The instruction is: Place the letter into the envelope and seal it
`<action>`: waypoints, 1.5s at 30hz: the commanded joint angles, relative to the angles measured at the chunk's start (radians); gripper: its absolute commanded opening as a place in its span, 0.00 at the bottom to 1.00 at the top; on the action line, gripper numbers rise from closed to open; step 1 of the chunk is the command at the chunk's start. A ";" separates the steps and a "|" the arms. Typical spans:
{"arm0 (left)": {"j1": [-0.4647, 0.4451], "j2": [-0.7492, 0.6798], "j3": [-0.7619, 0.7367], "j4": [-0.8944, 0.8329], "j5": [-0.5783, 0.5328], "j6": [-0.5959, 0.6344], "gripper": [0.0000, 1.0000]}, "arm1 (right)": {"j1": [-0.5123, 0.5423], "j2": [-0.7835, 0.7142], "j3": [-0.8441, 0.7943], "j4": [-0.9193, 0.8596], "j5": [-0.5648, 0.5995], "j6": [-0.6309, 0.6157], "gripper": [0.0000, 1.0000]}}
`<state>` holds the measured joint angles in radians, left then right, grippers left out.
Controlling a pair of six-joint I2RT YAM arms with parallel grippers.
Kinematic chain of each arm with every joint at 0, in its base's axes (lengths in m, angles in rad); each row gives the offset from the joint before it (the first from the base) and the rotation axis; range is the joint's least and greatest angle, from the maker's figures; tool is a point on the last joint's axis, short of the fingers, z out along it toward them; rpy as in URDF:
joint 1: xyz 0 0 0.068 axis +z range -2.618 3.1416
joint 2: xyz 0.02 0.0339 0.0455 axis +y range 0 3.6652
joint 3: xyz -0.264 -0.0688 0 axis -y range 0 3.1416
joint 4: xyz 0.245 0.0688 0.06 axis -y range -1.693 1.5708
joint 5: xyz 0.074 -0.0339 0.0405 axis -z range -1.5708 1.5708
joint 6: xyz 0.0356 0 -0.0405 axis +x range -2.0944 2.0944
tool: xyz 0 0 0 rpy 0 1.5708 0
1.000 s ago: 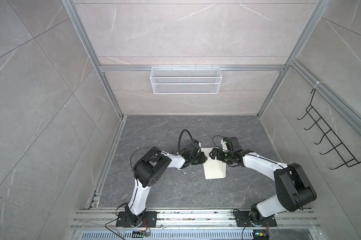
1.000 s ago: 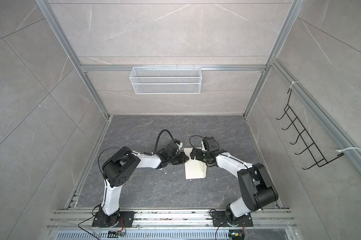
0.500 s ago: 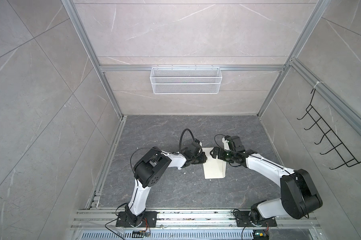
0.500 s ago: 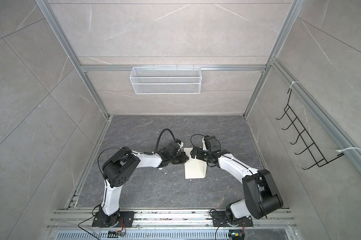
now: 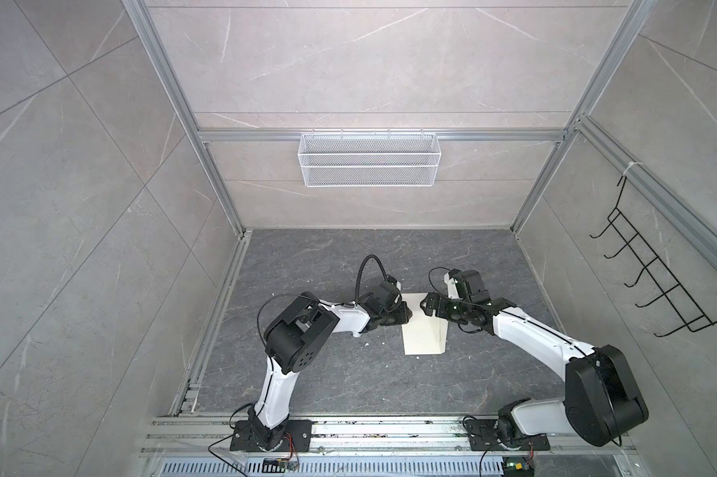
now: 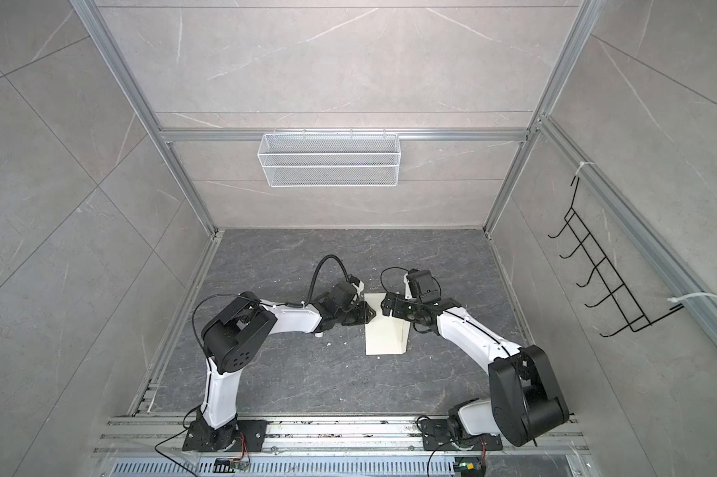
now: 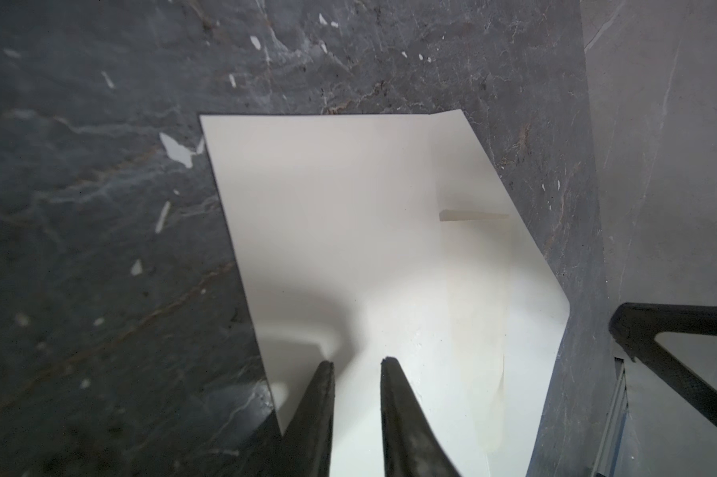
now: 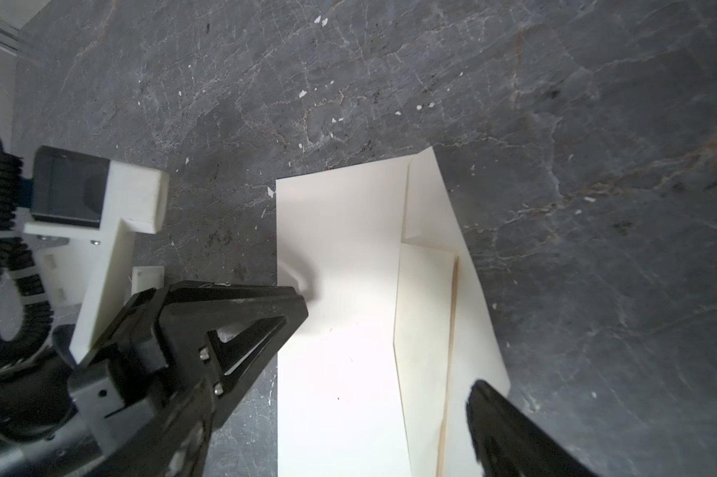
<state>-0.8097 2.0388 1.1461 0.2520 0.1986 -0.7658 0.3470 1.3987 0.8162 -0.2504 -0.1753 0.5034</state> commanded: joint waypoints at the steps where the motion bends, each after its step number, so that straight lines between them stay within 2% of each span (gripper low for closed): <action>1: 0.003 -0.090 0.028 -0.018 -0.005 0.037 0.35 | 0.007 0.023 0.006 -0.009 0.014 -0.007 0.93; 4: 0.003 -0.138 0.020 -0.021 -0.011 0.049 0.45 | 0.006 0.050 0.005 0.007 0.012 -0.002 0.90; 6: 0.002 -0.168 0.001 -0.025 -0.026 0.052 0.47 | 0.006 0.066 0.004 0.018 0.009 0.004 0.88; 15: 0.003 -0.186 -0.069 -0.028 -0.042 0.031 0.50 | 0.003 0.134 0.000 0.044 0.045 0.009 0.79; 24: 0.003 -0.116 -0.054 -0.021 -0.013 0.010 0.50 | 0.000 0.179 0.001 0.066 0.043 0.011 0.78; 45: 0.003 -0.008 0.000 -0.031 0.015 -0.003 0.32 | 0.000 0.234 0.001 0.096 -0.006 0.013 0.77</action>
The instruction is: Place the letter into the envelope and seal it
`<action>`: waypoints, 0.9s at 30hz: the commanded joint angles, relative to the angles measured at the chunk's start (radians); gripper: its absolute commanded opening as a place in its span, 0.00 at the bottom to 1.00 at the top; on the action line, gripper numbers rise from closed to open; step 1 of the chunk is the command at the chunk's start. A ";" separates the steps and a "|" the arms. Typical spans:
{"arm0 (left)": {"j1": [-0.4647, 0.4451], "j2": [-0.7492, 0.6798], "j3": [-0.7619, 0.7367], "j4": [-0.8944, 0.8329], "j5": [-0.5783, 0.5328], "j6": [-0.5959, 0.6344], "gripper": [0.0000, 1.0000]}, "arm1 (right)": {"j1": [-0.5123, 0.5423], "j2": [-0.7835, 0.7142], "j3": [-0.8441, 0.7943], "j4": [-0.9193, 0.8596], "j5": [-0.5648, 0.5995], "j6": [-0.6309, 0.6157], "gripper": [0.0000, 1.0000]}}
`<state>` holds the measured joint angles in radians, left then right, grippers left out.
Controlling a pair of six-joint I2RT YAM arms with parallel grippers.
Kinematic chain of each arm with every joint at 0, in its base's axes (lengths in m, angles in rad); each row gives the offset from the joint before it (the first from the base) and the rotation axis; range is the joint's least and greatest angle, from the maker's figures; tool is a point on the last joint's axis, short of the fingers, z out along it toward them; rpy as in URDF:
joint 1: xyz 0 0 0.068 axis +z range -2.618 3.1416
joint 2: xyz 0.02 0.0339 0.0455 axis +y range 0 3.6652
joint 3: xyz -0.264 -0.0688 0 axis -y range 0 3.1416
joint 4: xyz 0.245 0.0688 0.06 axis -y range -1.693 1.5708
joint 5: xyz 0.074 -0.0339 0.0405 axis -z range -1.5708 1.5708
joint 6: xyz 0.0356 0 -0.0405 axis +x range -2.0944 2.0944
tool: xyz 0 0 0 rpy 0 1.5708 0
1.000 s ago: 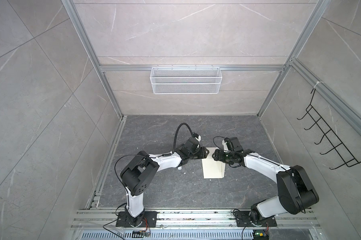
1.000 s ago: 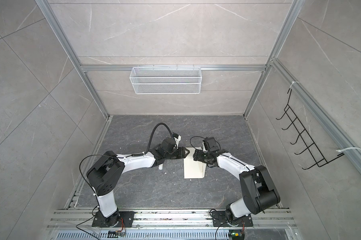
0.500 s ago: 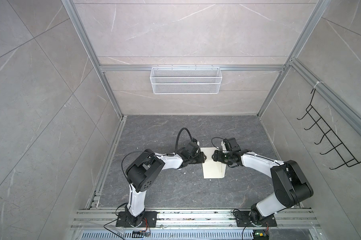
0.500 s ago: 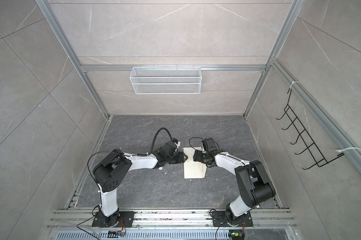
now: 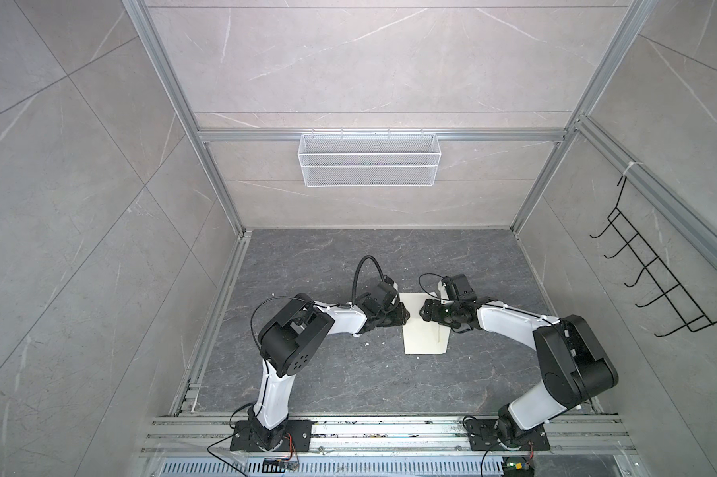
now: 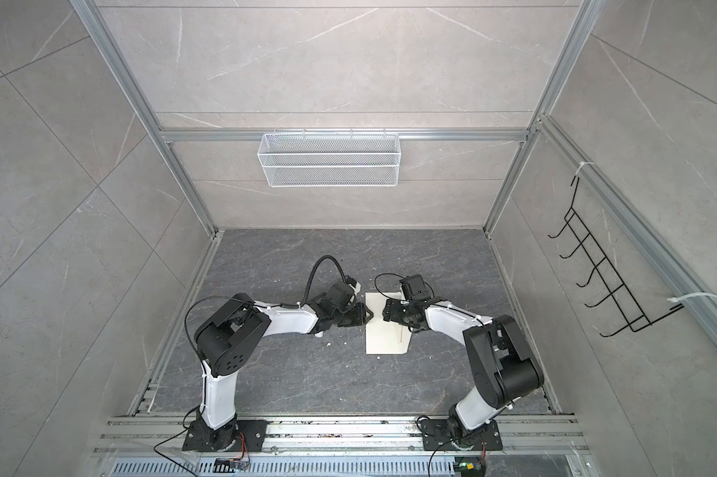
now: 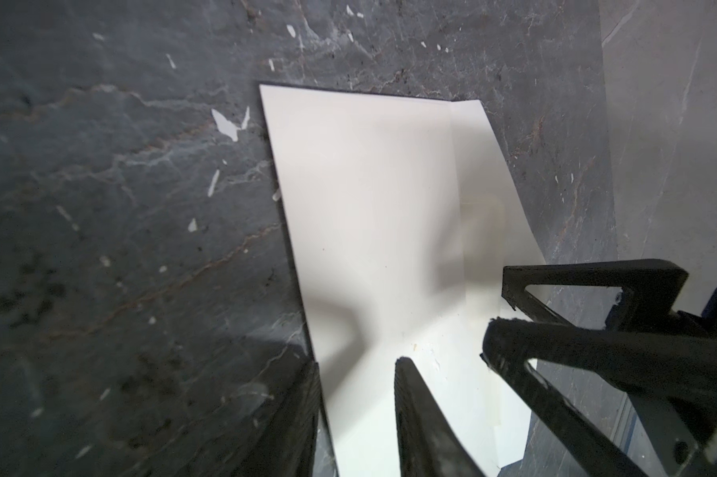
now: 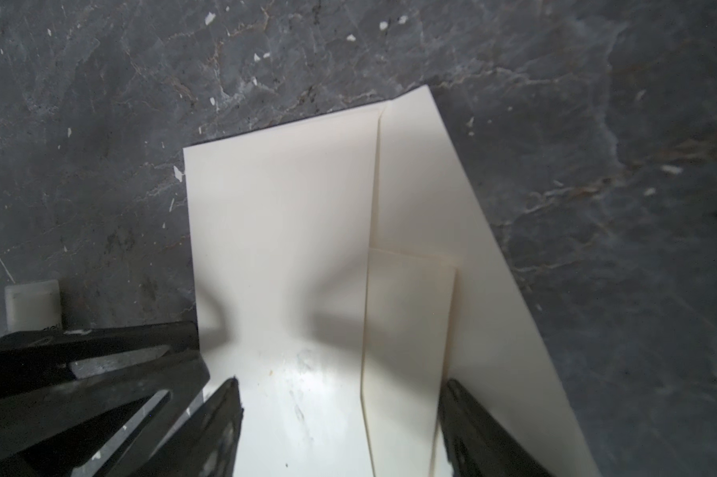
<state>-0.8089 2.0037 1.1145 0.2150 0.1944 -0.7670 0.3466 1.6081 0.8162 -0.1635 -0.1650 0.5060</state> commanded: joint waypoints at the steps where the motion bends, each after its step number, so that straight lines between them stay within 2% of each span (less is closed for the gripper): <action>1: 0.003 0.028 0.033 0.006 0.020 -0.001 0.32 | 0.000 0.027 0.001 0.011 -0.021 0.010 0.76; 27: 0.003 0.051 0.041 0.013 0.031 -0.009 0.30 | 0.001 0.088 -0.006 0.111 -0.137 0.058 0.74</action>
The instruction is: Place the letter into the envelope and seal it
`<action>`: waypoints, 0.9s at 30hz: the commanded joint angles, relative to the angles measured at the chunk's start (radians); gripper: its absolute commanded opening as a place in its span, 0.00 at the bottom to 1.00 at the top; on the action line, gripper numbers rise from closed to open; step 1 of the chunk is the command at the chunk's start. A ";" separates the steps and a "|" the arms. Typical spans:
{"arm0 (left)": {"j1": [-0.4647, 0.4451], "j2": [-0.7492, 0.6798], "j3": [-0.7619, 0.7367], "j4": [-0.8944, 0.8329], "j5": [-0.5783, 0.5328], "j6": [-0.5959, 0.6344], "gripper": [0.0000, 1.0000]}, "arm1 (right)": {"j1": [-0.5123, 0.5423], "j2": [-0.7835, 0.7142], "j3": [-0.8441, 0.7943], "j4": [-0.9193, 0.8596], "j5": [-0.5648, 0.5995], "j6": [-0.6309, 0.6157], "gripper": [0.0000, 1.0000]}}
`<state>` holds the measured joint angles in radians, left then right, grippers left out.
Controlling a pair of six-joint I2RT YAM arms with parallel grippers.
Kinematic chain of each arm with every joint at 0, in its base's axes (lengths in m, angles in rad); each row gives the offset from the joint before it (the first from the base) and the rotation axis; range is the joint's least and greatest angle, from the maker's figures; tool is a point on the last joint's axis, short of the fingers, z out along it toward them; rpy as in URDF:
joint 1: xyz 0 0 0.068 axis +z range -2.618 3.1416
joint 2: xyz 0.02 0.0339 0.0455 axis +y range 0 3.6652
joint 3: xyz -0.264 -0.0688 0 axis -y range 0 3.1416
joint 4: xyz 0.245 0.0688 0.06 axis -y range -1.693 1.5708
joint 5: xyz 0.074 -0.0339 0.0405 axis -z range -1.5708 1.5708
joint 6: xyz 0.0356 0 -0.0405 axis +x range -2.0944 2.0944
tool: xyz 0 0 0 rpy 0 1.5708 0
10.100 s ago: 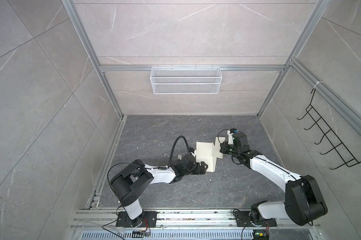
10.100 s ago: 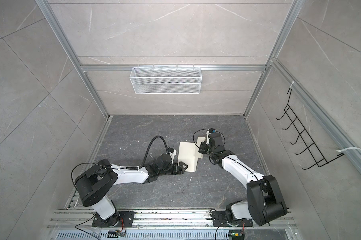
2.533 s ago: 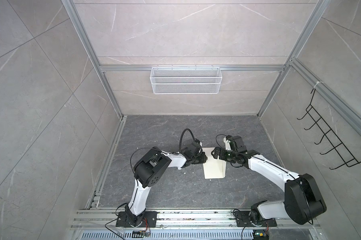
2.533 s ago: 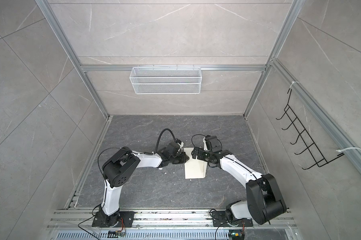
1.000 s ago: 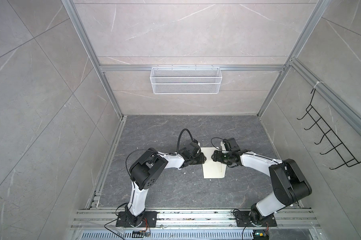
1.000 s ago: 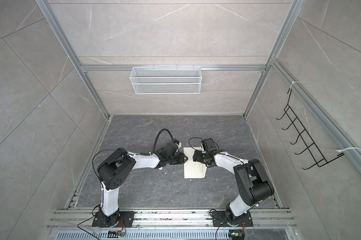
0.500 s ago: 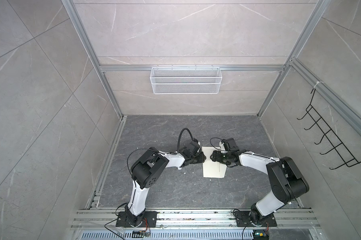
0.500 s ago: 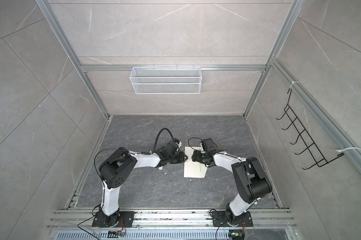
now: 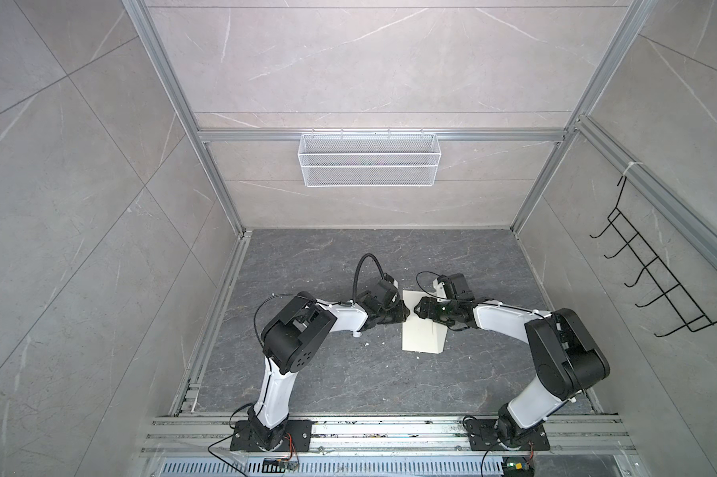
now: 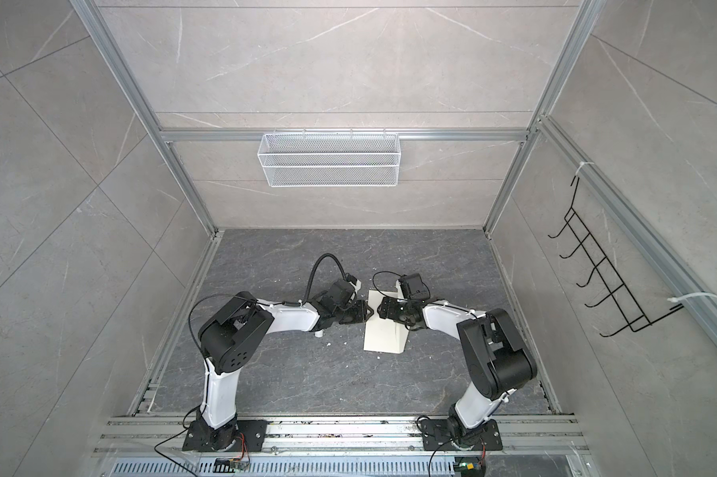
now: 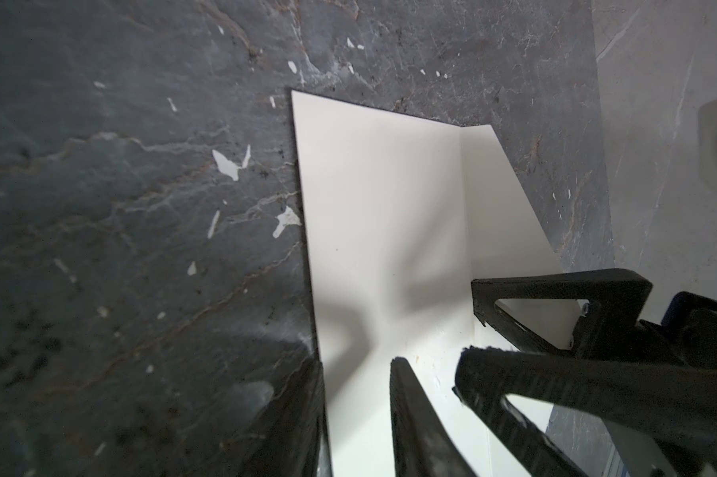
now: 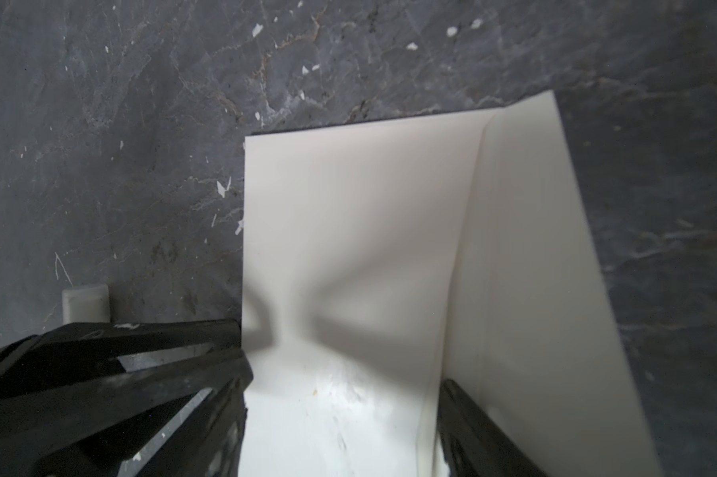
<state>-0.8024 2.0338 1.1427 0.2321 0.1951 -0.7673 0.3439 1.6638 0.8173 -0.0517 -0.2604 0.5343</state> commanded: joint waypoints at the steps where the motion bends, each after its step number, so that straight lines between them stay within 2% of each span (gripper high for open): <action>1: -0.004 0.022 0.012 -0.004 0.031 -0.010 0.30 | 0.002 0.034 -0.009 0.003 -0.045 0.033 0.74; 14: -0.004 0.015 0.005 0.014 0.032 -0.026 0.32 | 0.003 0.035 -0.017 0.030 -0.068 0.066 0.73; 18: 0.001 -0.032 0.017 -0.020 0.012 0.019 0.37 | 0.002 -0.015 0.005 -0.012 -0.059 0.047 0.75; 21: 0.010 -0.103 0.022 -0.063 -0.021 0.068 0.44 | 0.003 -0.104 0.031 -0.079 -0.036 0.014 0.80; 27: 0.021 -0.309 -0.006 -0.187 -0.130 0.225 0.61 | 0.002 -0.345 0.082 -0.266 0.127 -0.095 0.90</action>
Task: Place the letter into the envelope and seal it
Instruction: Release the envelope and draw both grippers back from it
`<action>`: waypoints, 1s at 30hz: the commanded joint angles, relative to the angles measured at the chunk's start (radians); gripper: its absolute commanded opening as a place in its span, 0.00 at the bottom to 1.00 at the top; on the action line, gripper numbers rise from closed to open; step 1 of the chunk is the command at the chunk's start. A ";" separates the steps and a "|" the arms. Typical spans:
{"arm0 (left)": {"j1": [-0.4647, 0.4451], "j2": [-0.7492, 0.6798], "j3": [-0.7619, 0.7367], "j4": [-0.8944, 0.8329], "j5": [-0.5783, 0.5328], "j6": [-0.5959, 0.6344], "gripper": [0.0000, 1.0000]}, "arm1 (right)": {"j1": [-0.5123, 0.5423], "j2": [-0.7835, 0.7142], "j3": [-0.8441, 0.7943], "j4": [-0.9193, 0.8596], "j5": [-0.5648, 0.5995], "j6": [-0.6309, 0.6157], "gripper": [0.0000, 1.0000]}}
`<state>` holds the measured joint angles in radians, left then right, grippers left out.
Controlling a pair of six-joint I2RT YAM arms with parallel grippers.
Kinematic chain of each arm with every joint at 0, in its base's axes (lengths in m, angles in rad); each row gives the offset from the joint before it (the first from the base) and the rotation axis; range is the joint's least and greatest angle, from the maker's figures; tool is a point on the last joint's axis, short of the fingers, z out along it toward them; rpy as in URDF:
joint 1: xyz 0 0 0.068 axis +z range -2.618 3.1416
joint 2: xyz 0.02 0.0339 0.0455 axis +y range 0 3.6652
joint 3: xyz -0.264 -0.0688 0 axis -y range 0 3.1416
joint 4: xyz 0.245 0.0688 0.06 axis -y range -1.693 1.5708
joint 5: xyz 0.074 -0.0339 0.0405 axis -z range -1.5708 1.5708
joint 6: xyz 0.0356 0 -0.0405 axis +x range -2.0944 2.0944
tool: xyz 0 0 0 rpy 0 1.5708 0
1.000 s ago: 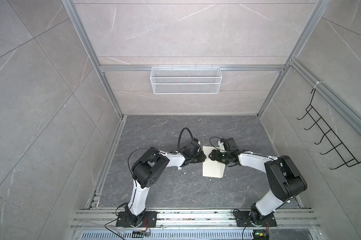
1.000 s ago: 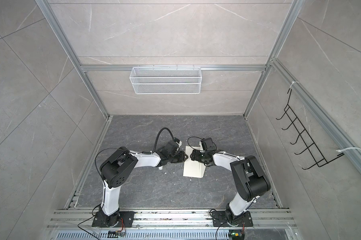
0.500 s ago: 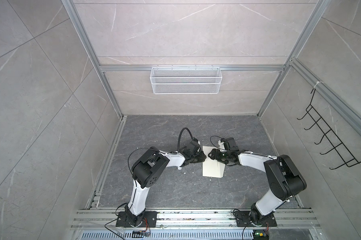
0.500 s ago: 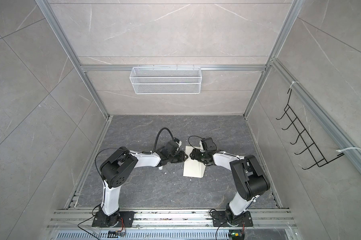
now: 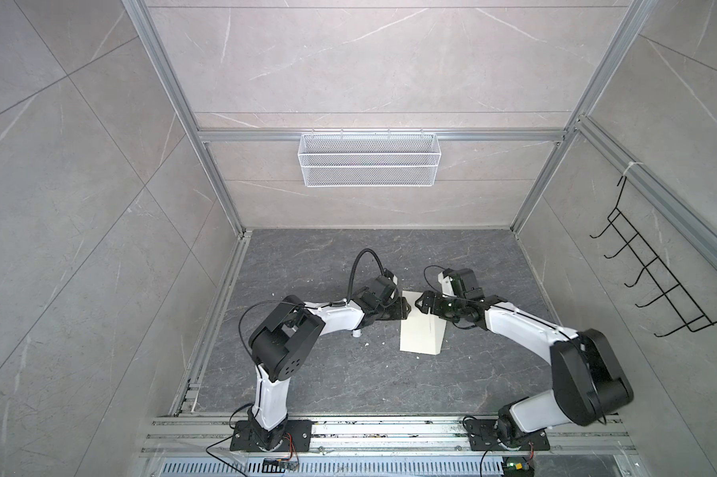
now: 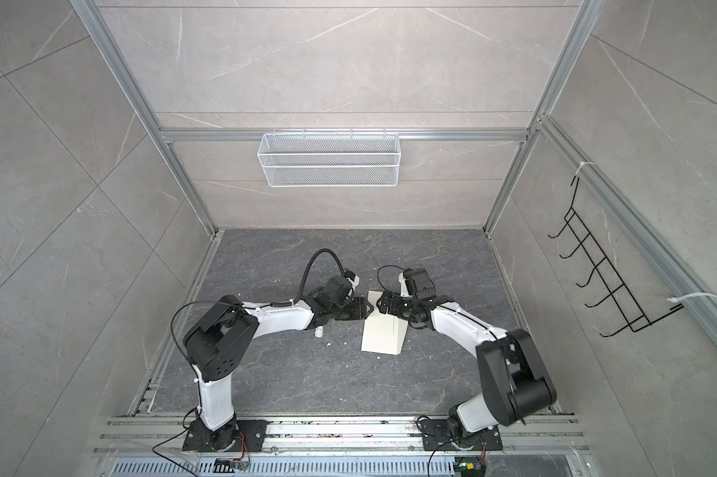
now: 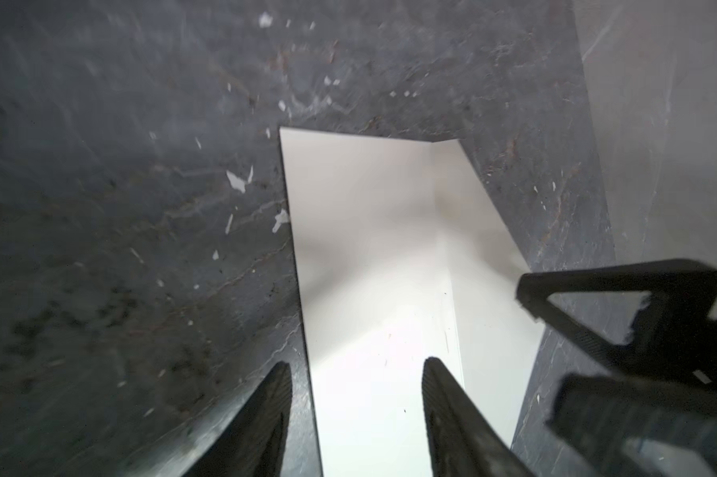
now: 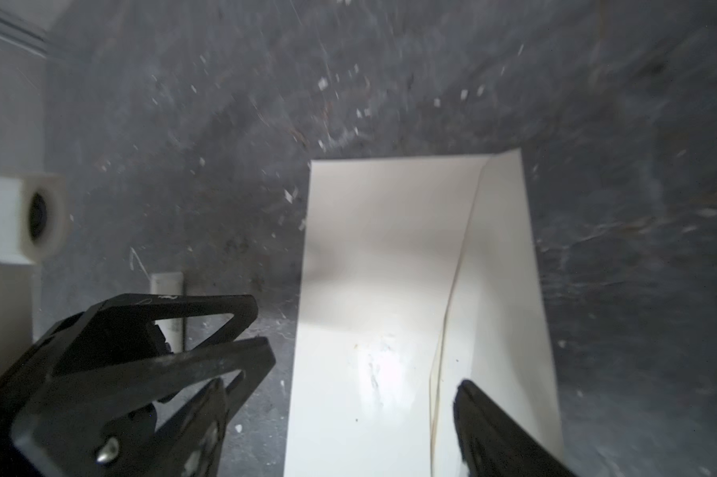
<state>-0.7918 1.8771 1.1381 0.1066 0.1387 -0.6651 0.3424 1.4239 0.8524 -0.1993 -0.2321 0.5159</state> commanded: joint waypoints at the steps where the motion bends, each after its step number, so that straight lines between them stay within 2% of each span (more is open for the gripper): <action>1: 0.010 -0.188 -0.012 -0.076 -0.094 0.150 0.64 | 0.002 -0.139 0.050 -0.140 0.124 -0.091 0.89; 3: 0.012 -0.272 -0.040 -0.105 -0.144 0.212 0.72 | -0.002 -0.195 0.055 -0.187 0.173 -0.110 0.99; 6: 0.012 -0.384 -0.090 -0.127 -0.219 0.279 0.85 | -0.020 -0.227 0.059 -0.237 0.203 -0.129 0.99; 10: 0.016 -0.527 -0.175 -0.130 -0.285 0.330 1.00 | -0.044 -0.187 0.046 -0.239 0.178 -0.129 0.99; 15: 0.029 -0.661 -0.278 -0.106 -0.299 0.339 1.00 | -0.053 -0.066 0.029 -0.195 0.125 -0.098 0.93; 23: 0.035 -0.740 -0.394 -0.033 -0.324 0.321 1.00 | -0.065 0.071 -0.019 -0.117 0.098 -0.046 0.72; 26: 0.037 -0.758 -0.411 -0.039 -0.326 0.337 1.00 | -0.066 0.102 -0.039 -0.079 0.064 -0.036 0.60; 30: 0.037 -0.777 -0.448 -0.011 -0.333 0.334 1.00 | -0.067 0.142 -0.063 -0.027 0.011 0.000 0.37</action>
<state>-0.7586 1.1339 0.7055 0.0284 -0.1692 -0.3515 0.2790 1.5398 0.8070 -0.2821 -0.1707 0.4824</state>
